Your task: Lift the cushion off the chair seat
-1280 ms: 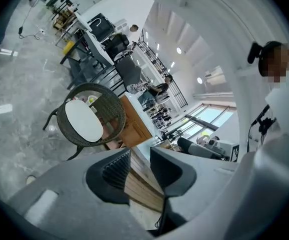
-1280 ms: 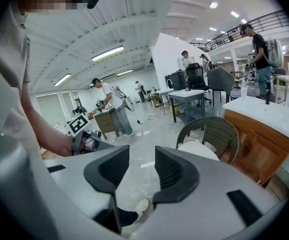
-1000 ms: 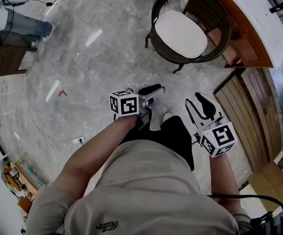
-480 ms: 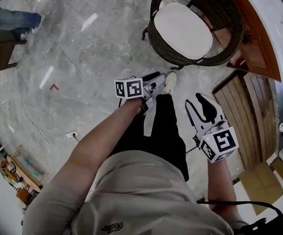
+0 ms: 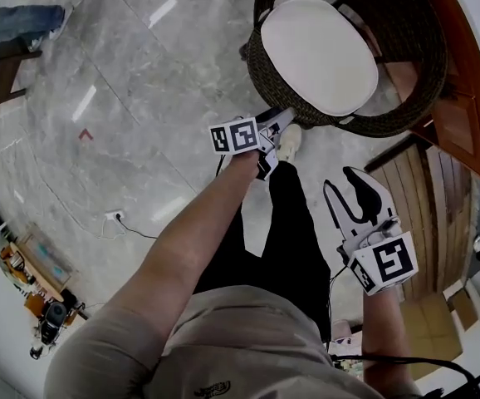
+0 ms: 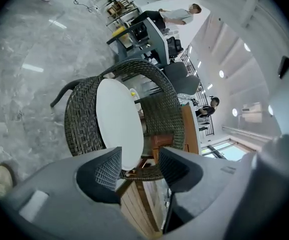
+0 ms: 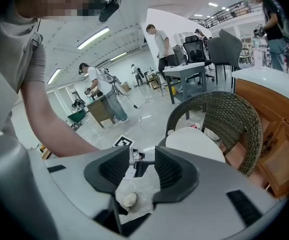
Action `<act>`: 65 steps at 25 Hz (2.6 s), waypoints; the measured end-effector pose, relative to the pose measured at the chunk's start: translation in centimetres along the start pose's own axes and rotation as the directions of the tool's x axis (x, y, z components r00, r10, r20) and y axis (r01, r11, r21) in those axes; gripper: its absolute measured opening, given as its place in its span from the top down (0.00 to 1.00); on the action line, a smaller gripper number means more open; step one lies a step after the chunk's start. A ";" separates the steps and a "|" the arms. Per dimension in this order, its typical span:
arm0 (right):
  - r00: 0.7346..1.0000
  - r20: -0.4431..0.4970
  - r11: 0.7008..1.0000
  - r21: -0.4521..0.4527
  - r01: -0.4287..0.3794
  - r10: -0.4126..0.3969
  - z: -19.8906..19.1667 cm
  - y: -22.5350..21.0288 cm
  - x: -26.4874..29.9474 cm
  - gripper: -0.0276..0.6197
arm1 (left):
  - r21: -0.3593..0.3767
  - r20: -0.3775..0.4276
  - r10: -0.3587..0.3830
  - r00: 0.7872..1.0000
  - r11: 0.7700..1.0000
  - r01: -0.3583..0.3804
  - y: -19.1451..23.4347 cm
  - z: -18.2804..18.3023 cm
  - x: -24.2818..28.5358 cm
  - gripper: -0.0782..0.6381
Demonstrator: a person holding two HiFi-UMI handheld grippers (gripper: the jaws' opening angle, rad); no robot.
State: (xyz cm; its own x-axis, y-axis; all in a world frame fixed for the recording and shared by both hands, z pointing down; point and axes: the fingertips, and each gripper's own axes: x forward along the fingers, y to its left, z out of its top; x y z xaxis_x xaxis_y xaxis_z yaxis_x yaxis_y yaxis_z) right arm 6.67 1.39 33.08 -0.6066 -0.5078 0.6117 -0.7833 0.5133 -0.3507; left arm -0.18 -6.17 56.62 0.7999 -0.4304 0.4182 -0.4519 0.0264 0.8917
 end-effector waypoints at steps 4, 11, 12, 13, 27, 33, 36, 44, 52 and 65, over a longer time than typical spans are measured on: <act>1.000 -0.015 1.000 0.025 -0.008 0.009 -1.5 -3.4 1.5 0.70 | -0.029 0.030 0.030 0.999 0.999 -0.029 3.3 1.0 3.6 0.59; 0.998 -0.052 0.997 0.066 -0.041 0.045 -4.1 -6.5 3.3 0.70 | -0.058 0.035 0.112 0.993 0.992 -0.110 7.8 1.6 7.3 0.56; 0.997 -0.054 0.997 0.068 -0.046 0.050 -4.3 -6.7 3.4 0.70 | -0.064 0.030 0.126 0.992 0.990 -0.124 8.2 1.6 7.5 0.55; 0.997 -0.055 0.996 0.071 -0.050 0.054 -4.4 -7.0 3.5 0.70 | -0.069 0.024 0.139 0.990 0.988 -0.137 8.5 1.6 7.8 0.53; 0.996 -0.064 0.990 0.130 -0.055 0.064 -6.1 -9.6 4.6 0.70 | -0.139 0.073 0.153 0.985 0.980 -0.142 10.1 2.7 10.1 0.51; 0.994 -0.069 0.984 0.164 -0.074 0.086 -6.8 -9.5 5.6 0.70 | -0.169 0.064 0.174 0.983 0.972 -0.161 10.4 2.9 10.5 0.51; 0.993 -0.067 0.982 0.171 -0.085 0.098 -6.7 -9.2 5.8 0.70 | -0.169 0.059 0.201 0.978 0.967 -0.188 10.4 2.9 10.5 0.51; 0.992 -0.068 0.979 0.183 -0.090 0.104 -6.8 -9.5 5.8 0.70 | -0.180 0.095 0.078 0.992 0.982 -0.060 8.9 3.7 11.6 0.51; 0.993 -0.069 0.977 0.199 -0.079 0.094 -7.5 -10.5 5.3 0.70 | -0.184 0.122 0.048 0.991 0.983 -0.025 8.8 5.2 14.0 0.51; 0.995 -0.065 0.975 0.214 -0.058 0.074 -8.3 -11.6 5.1 0.71 | -0.206 0.113 0.016 0.993 0.979 0.008 8.6 6.9 17.2 0.62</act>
State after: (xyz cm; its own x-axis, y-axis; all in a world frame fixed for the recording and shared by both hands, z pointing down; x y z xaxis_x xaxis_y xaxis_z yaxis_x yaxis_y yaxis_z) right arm 13.79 -1.37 46.10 -0.6524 -0.4225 0.6292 -0.7577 0.3818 -0.5293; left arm 7.00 -19.53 70.30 0.7426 -0.5294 0.4102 -0.3548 0.2084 0.9114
